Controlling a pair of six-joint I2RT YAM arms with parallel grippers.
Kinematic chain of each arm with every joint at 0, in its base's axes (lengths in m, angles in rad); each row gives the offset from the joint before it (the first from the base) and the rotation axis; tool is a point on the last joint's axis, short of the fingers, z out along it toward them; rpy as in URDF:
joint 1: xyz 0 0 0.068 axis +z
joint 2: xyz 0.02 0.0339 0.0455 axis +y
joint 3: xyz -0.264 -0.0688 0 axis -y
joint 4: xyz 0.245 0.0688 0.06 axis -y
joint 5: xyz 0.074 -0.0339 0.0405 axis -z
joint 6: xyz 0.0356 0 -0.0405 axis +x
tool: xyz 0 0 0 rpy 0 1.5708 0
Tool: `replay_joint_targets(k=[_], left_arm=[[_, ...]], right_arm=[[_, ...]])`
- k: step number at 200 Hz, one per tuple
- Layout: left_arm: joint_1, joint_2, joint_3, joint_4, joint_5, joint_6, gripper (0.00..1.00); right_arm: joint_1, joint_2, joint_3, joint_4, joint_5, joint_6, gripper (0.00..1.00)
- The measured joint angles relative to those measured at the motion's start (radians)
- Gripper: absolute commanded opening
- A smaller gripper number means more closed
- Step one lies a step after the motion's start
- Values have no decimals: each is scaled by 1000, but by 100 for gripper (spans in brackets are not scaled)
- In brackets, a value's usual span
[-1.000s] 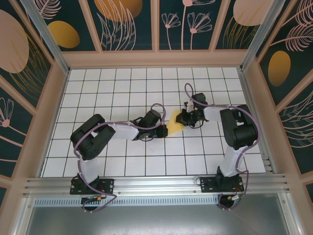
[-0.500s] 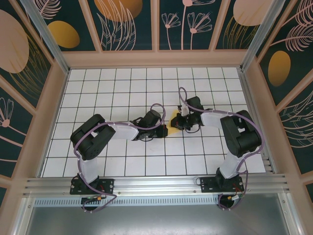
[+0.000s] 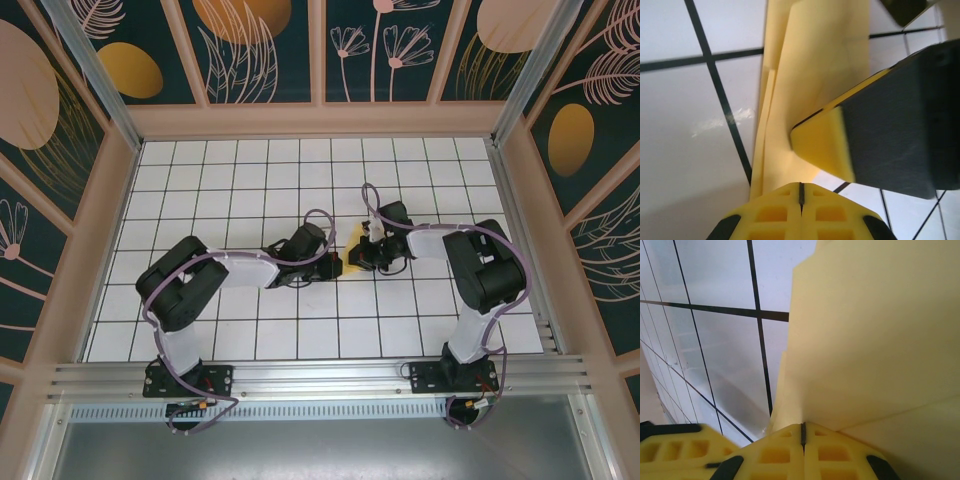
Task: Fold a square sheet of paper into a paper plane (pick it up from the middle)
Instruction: Fourth fold the wing at the center of the table.
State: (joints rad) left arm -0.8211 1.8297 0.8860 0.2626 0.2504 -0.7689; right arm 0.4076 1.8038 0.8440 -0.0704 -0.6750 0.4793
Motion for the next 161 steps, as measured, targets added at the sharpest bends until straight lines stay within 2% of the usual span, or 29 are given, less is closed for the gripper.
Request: replay_joint_targets(k=[161], left_arm=[[0,60,10,2,-17,-11,0]], right_arm=[[5,0,0,31,-23,0,0]])
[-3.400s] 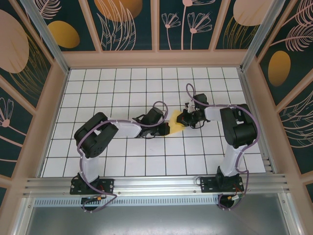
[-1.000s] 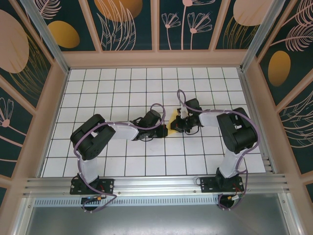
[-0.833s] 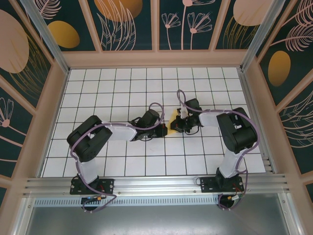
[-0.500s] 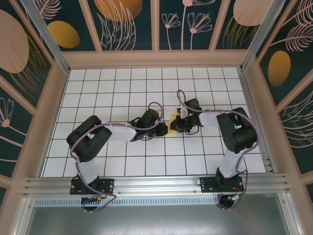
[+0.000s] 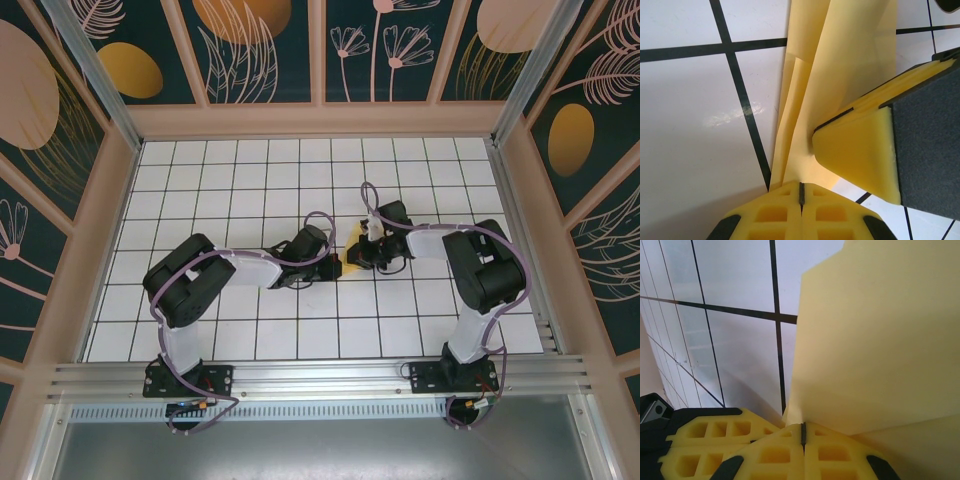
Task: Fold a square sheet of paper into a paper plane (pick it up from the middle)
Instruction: Fourth fold the wing at the center of the table.
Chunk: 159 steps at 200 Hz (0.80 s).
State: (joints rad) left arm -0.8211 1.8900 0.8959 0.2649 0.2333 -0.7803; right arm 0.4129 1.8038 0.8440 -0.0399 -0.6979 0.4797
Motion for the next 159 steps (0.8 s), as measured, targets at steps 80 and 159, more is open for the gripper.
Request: replay_joint_targets(k=[80,159], left_arm=[[0,0,-5,4,-2,-34,0],[0,-3,-53,88,4,-79,0]], right_arm=[[-50,34,19,10,5,27,0],[-159,60,61,18,46,56,0]])
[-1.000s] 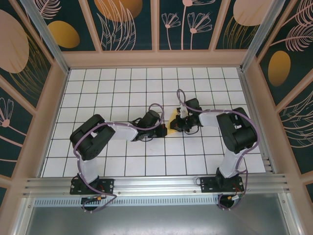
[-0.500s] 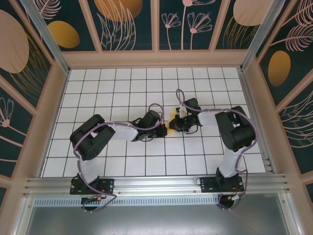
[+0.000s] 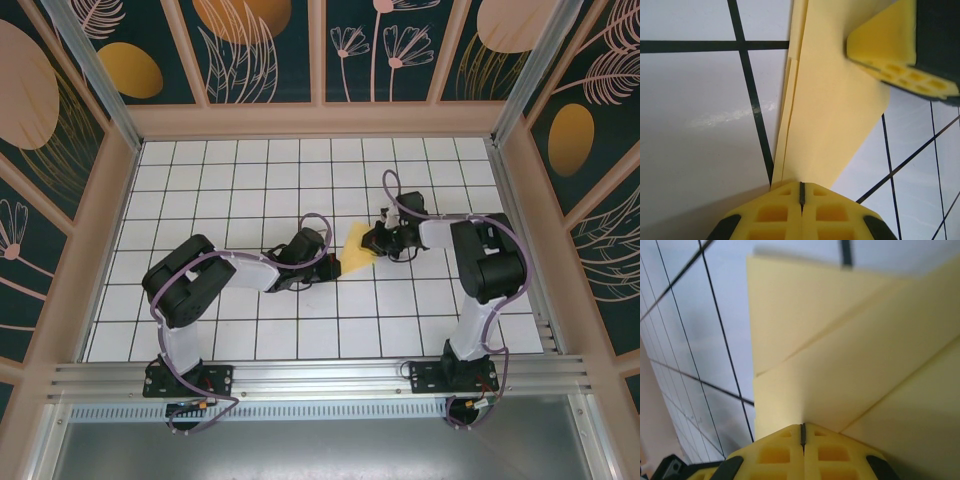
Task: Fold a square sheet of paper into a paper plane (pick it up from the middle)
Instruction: Fourth fold the wing at the center of the table, then turn over the paper at the center of the table.
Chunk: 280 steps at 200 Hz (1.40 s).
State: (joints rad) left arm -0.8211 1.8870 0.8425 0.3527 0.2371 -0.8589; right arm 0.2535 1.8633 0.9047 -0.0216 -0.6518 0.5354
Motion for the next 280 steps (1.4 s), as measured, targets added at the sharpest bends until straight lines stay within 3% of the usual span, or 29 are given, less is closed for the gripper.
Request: replay_joint_targets(k=[99,110,132,149,189,240,280], left_arm=[[0,-3,-5,7,0,0,0],[0,-5,-2,-2,1,1,0],[0,-12,16,-44,0,11,12],[0,-22,36,-90,-3,24,24],[3,-101,87,-121,-65,34,36],[43,-147,94,-120,-159,19,43],[71,-147,79,-117,-173,-7,47]], right_arm=[[-108,83,151,-14,103,1,3],[-117,79,151,-11,116,2,8],[-121,35,135,-11,144,4,21],[-116,-57,87,-11,156,22,34],[-91,-254,-36,11,152,94,51],[24,-260,-116,27,151,187,51],[42,-215,-116,55,157,225,46]])
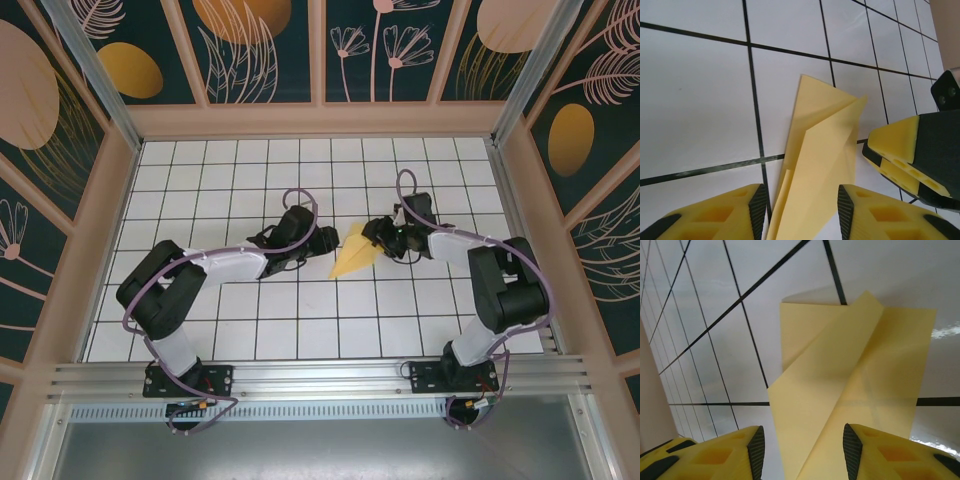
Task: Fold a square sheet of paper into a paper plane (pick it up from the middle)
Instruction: Turn over the paper at the center of the table.
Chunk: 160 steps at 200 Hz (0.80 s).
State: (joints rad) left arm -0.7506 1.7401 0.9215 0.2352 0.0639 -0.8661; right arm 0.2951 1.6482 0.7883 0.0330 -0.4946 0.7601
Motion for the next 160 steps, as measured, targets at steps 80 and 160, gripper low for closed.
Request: replay_joint_targets(k=[80,160], left_arm=[[57,0,-50,-1,-21,-27,59],[106,-114,-126,24,-16,4,92]], right_arm=[[31,109,43,43,-22,1,34],[58,129,9,215,-127,5,6]])
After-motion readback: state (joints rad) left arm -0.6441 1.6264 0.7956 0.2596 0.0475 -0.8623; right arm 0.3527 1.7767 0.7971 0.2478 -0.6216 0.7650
